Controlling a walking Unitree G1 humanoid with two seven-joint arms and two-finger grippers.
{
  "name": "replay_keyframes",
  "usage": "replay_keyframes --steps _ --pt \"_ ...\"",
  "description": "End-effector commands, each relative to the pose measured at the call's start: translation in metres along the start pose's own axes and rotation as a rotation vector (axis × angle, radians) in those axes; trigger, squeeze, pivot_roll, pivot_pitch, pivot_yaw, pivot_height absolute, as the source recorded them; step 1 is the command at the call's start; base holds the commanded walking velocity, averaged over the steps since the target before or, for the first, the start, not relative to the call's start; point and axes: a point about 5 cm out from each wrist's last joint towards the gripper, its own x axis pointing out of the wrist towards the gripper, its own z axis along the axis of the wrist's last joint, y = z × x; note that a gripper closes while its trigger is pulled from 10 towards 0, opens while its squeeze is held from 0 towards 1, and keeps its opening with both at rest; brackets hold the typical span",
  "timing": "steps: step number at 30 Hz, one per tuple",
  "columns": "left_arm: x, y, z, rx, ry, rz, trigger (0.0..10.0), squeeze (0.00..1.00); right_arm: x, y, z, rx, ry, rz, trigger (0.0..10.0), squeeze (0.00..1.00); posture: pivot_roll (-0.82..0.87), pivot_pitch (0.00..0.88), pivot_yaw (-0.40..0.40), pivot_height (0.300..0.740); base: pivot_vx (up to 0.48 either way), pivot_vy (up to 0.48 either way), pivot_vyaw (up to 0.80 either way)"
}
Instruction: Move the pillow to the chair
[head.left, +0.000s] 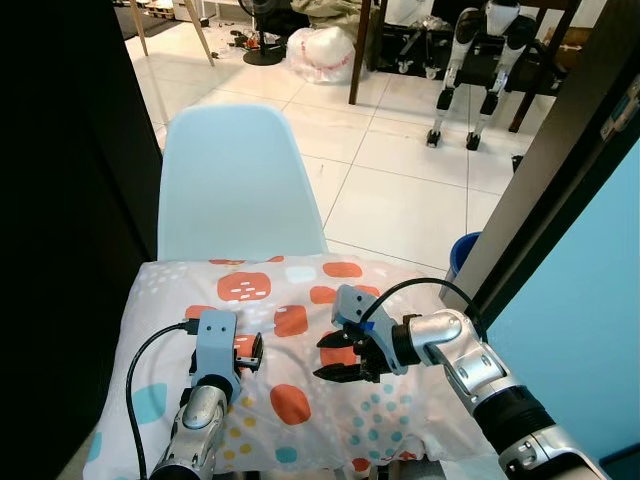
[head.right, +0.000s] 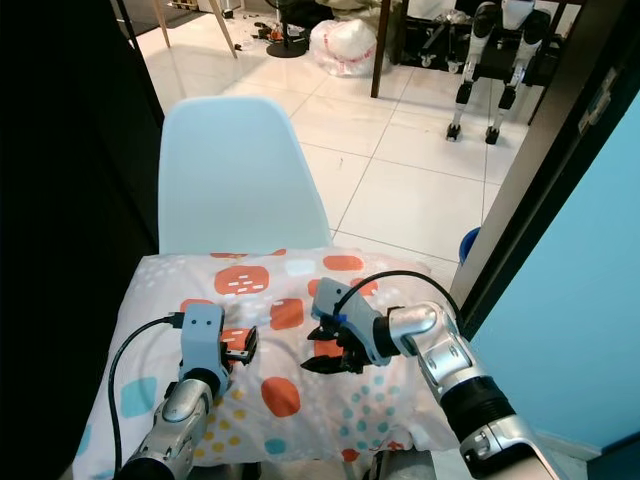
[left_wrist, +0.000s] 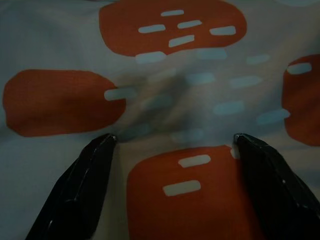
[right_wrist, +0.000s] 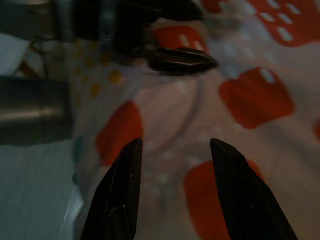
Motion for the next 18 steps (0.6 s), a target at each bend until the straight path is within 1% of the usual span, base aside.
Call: replay_keyframes --steps 1,2,3,4,6,7,8,9,10,12,13,14,16,17,18 --pt "-0.004 0.001 -0.009 0.0 0.039 0.006 10.0 0.0 0.001 -0.003 0.001 0.009 -0.021 -0.031 10.0 0.0 -0.02 0.092 -0.031 0.59 0.0 0.0 0.0" --pt "-0.004 0.0 -0.009 0.001 0.039 0.005 10.0 0.0 0.0 -0.007 0.007 0.027 -0.072 -0.06 10.0 0.35 -0.02 0.09 -0.031 0.59 0.0 0.0 0.0" --pt "-0.004 0.0 -0.009 0.001 0.039 0.005 10.0 0.0 0.0 -0.007 0.007 0.027 -0.072 -0.06 10.0 0.35 -0.02 0.09 -0.031 0.59 0.0 0.0 0.0" --pt "-0.004 0.0 -0.009 0.003 0.04 0.004 10.0 0.0 -0.001 -0.012 0.018 0.052 -0.165 -0.083 10.0 1.0 -0.02 0.09 -0.031 0.59 0.0 0.0 0.0" --pt "-0.004 0.001 -0.009 0.005 0.04 0.003 10.0 0.0 -0.002 -0.015 0.028 0.075 -0.237 -0.105 10.0 1.0 -0.02 0.086 -0.03 0.59 0.0 0.0 0.0" --pt "-0.004 0.001 -0.009 0.005 0.039 0.003 10.0 0.0 -0.002 -0.016 0.03 0.082 -0.256 -0.114 10.0 1.0 -0.02 0.086 -0.03 0.59 0.0 0.0 0.0" --pt "-0.004 0.002 -0.007 0.008 0.029 0.009 10.0 0.0 -0.001 -0.02 0.034 0.107 -0.281 -0.146 10.0 0.76 -0.02 0.084 -0.029 0.59 0.0 0.0 0.0" --pt "-0.004 0.003 -0.006 0.01 0.021 0.014 10.0 0.0 0.0 -0.023 0.037 0.124 -0.296 -0.167 10.0 0.76 -0.02 0.083 -0.028 0.59 0.0 0.0 0.0" --pt "-0.003 0.007 -0.003 0.006 0.004 0.029 10.0 0.0 0.0 -0.029 0.041 0.16 -0.338 -0.216 10.0 0.0 -0.02 0.081 -0.03 0.59 0.0 0.0 0.0" --pt "-0.002 0.014 0.003 -0.001 -0.022 0.056 10.0 0.0 -0.001 -0.037 0.047 0.215 -0.409 -0.278 10.0 0.0 -0.02 0.078 -0.031 0.59 0.0 0.0 0.0" --pt "-0.002 0.014 0.003 -0.001 -0.022 0.056 10.0 0.0 -0.001 -0.037 0.047 0.215 -0.409 -0.278 10.0 0.0 -0.02 0.078 -0.031 0.59 0.0 0.0 0.0" --pt "0.0 0.024 0.01 -0.005 -0.054 0.09 10.0 0.0 -0.002 -0.041 0.053 0.276 -0.501 -0.314 10.0 0.0 -0.01 0.076 -0.033 0.59 0.0 0.0 0.0" --pt "0.002 0.036 0.02 -0.014 -0.093 0.13 10.0 0.0 -0.002 -0.044 0.057 0.325 -0.582 -0.334 10.0 0.0 -0.01 0.074 -0.034 0.59 0.0 0.0 0.0" --pt "0.003 0.04 0.024 -0.018 -0.109 0.144 10.0 0.0 -0.002 -0.045 0.058 0.337 -0.604 -0.34 10.0 0.0 -0.01 0.074 -0.034 0.59 0.0 0.0 0.0" --pt "0.003 0.04 0.024 -0.018 -0.109 0.144 10.0 0.0 -0.002 -0.045 0.058 0.337 -0.604 -0.34 10.0 0.0 -0.01 0.074 -0.034 0.59 0.0 0.0 0.0"
